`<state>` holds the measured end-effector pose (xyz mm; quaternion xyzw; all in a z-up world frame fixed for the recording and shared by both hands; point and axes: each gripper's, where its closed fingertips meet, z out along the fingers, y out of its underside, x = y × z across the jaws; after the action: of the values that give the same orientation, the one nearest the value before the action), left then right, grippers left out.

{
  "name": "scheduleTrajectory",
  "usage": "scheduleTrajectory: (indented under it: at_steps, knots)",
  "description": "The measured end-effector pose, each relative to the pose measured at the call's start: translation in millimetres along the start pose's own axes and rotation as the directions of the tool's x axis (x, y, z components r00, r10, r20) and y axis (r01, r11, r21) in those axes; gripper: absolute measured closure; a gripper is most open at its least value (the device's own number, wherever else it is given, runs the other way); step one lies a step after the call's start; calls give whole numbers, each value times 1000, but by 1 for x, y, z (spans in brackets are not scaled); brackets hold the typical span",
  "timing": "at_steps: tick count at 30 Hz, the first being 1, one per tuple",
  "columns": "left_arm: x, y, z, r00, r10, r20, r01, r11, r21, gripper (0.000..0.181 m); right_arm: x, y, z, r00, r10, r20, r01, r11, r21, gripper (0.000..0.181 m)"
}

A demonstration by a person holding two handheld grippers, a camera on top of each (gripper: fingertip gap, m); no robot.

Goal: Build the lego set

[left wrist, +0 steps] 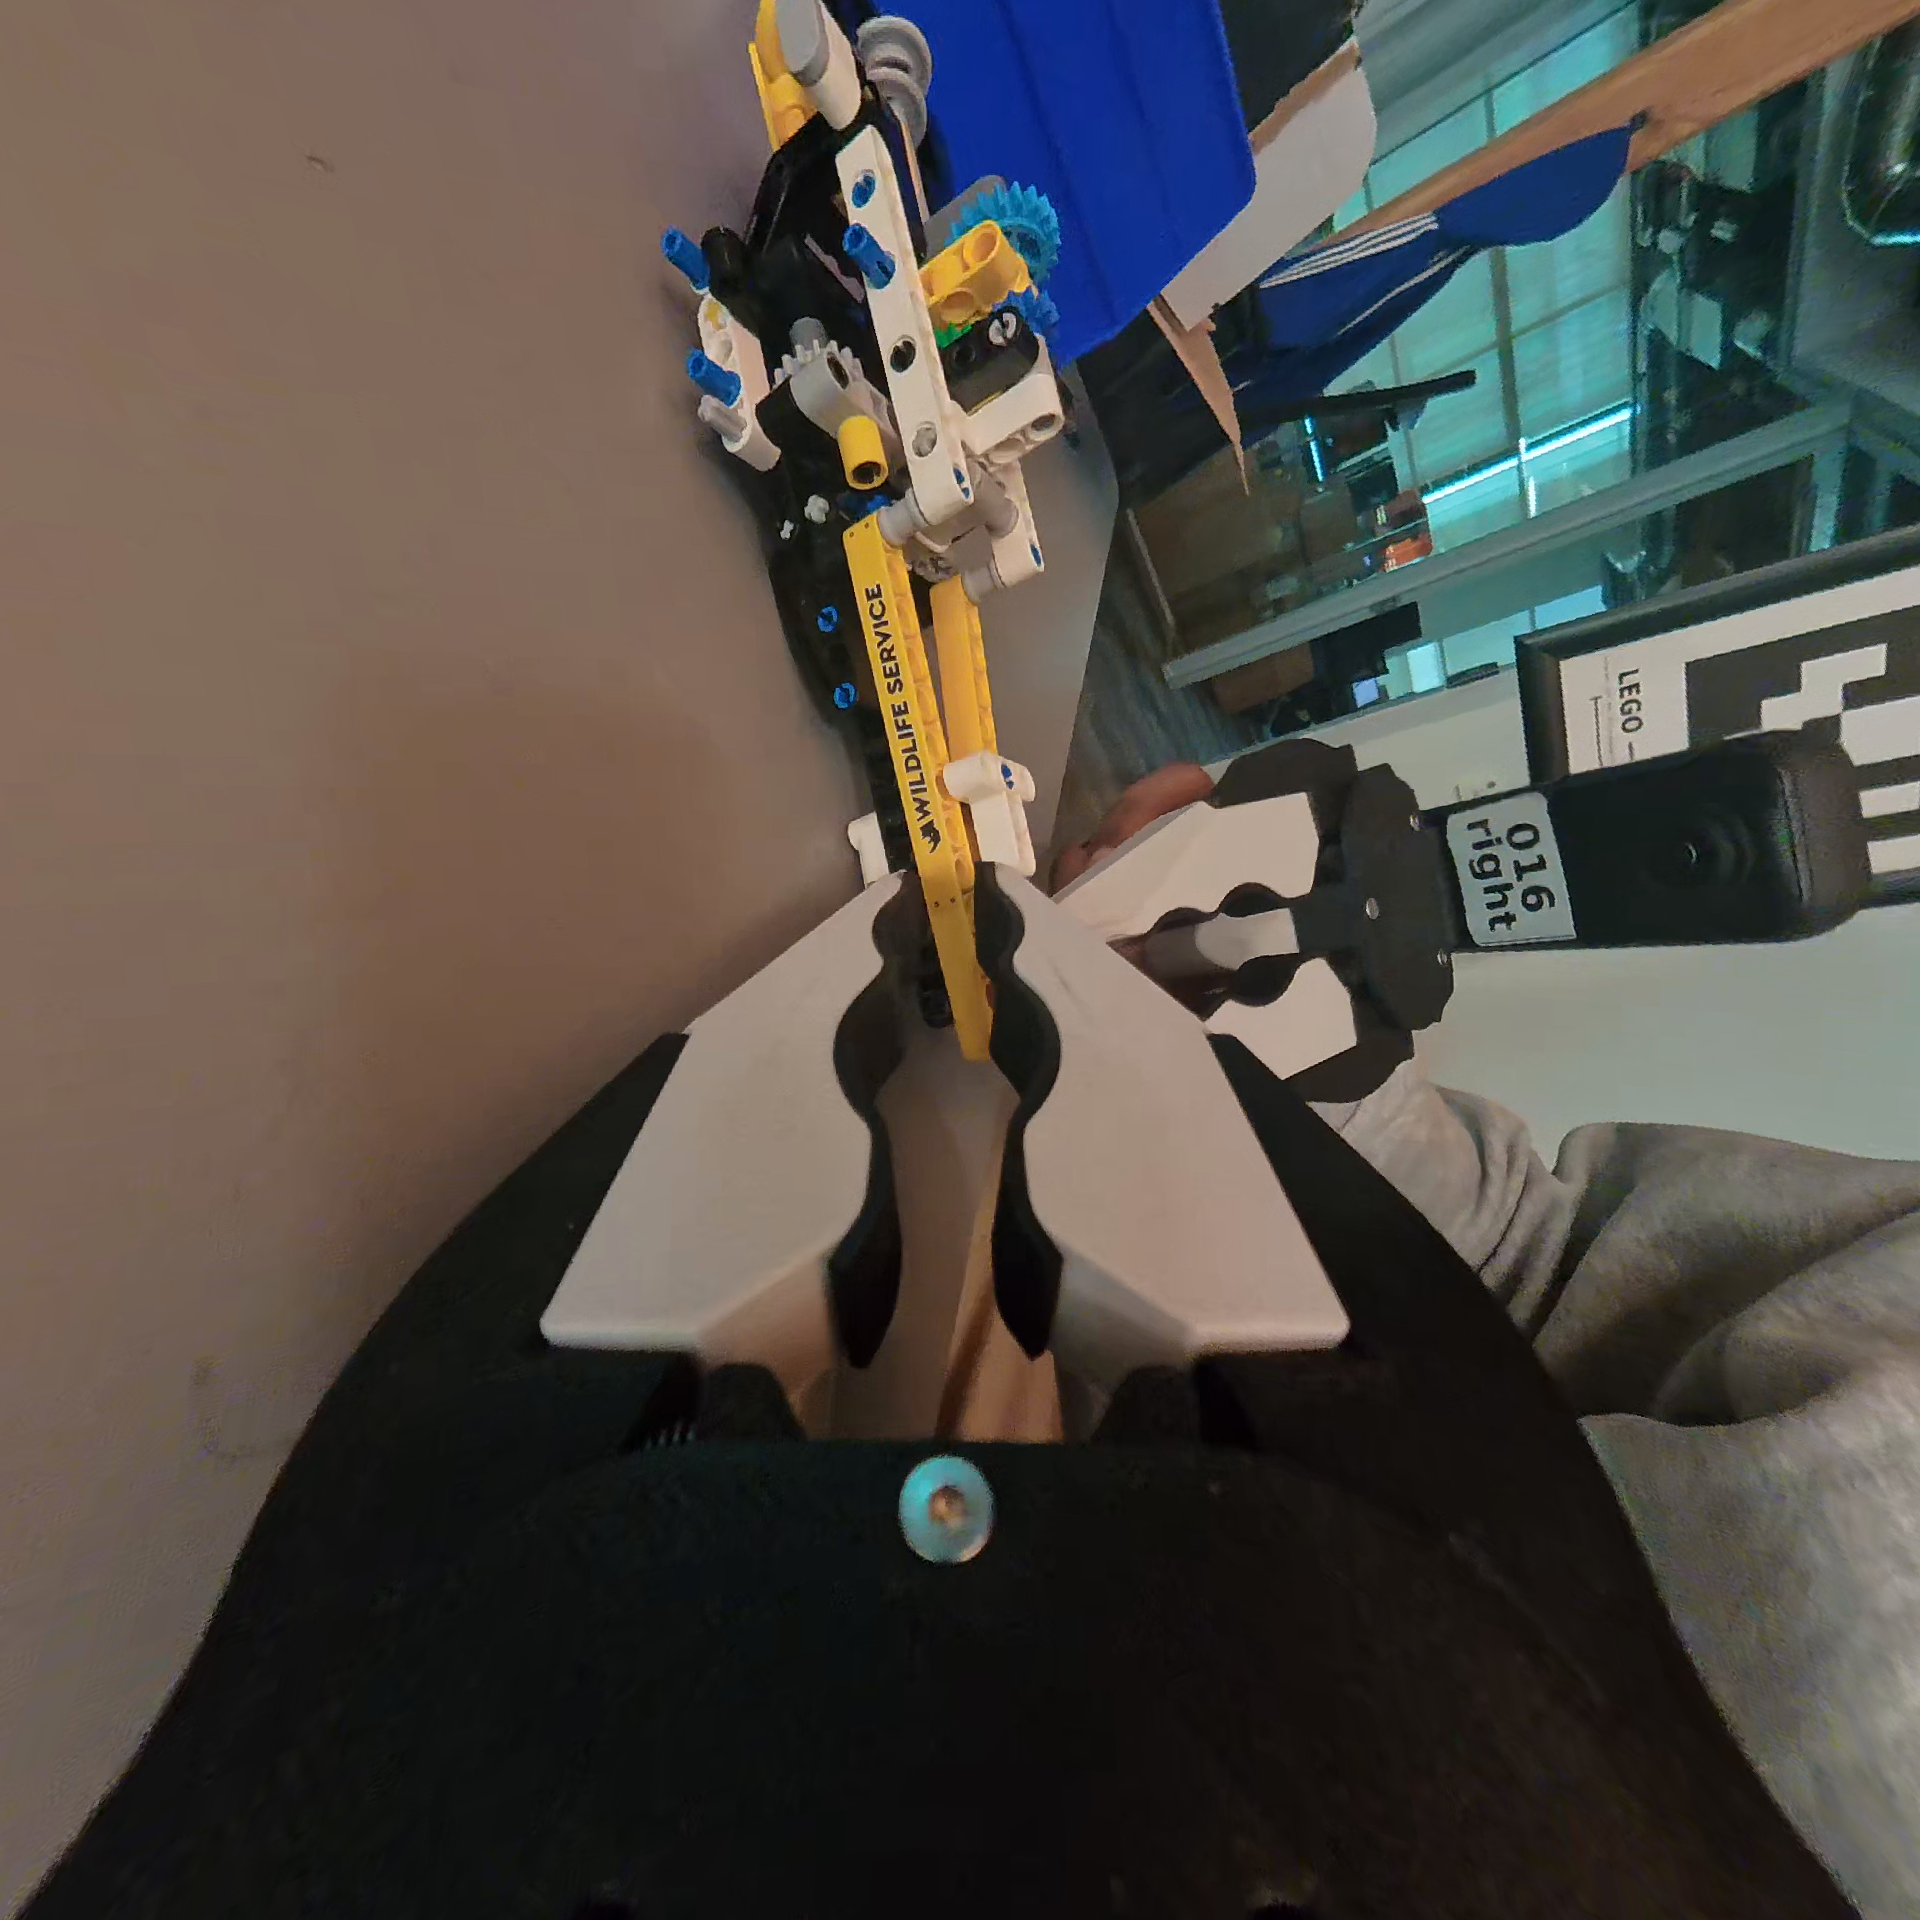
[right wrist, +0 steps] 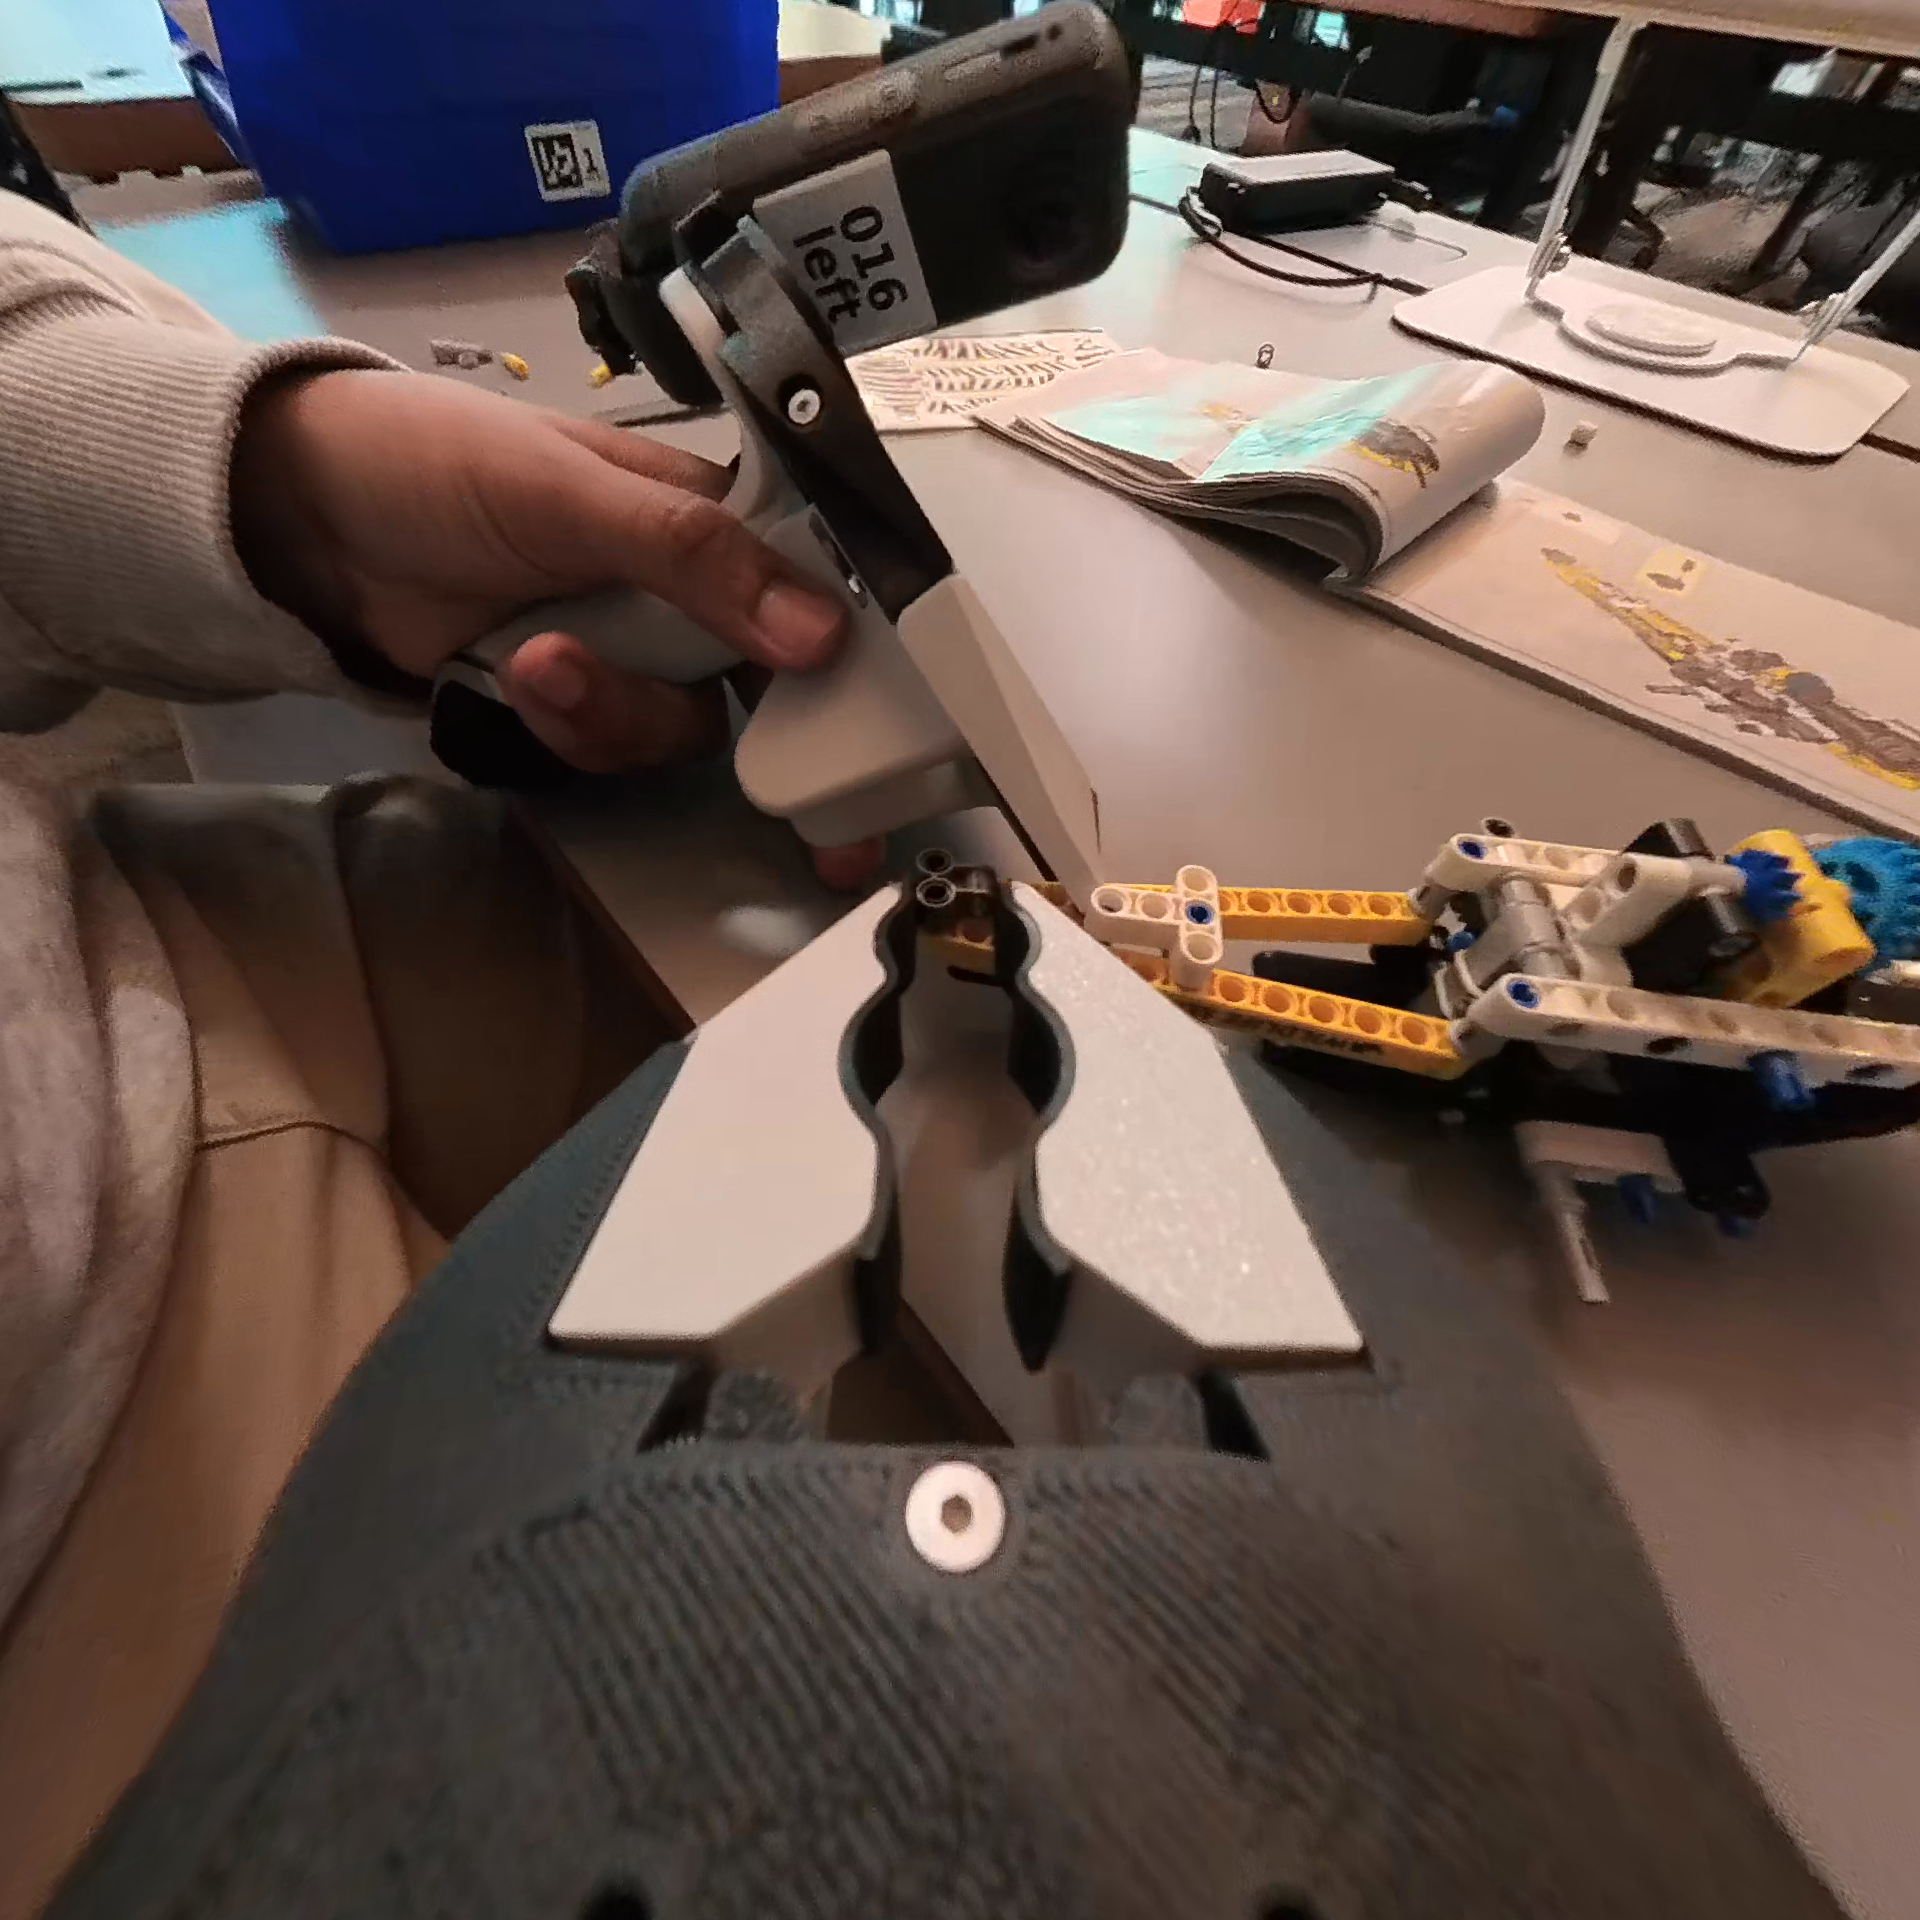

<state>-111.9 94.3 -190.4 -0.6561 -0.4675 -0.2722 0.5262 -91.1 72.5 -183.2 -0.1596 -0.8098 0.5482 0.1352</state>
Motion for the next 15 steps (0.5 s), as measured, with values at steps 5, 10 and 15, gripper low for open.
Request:
scheduleTrajectory:
  at_steps: [5, 10, 15]
  knots:
    - [0, 1, 1, 1000, 4, 0, -4, 1000, -15, 171, 3, -2, 0, 998, 64, -2, -64, 997, 50, 168]
    - [1, 2, 2, 1000, 21, 3, -21, 1000, -22, 171, 4, -3, 0, 995, 102, -4, -102, 991, 82, 168]
    - [1, 1, 1, 999, 39, 9, -39, 999, -13, 171, 5, -5, 0, 995, 100, -4, -99, 991, 93, 169]
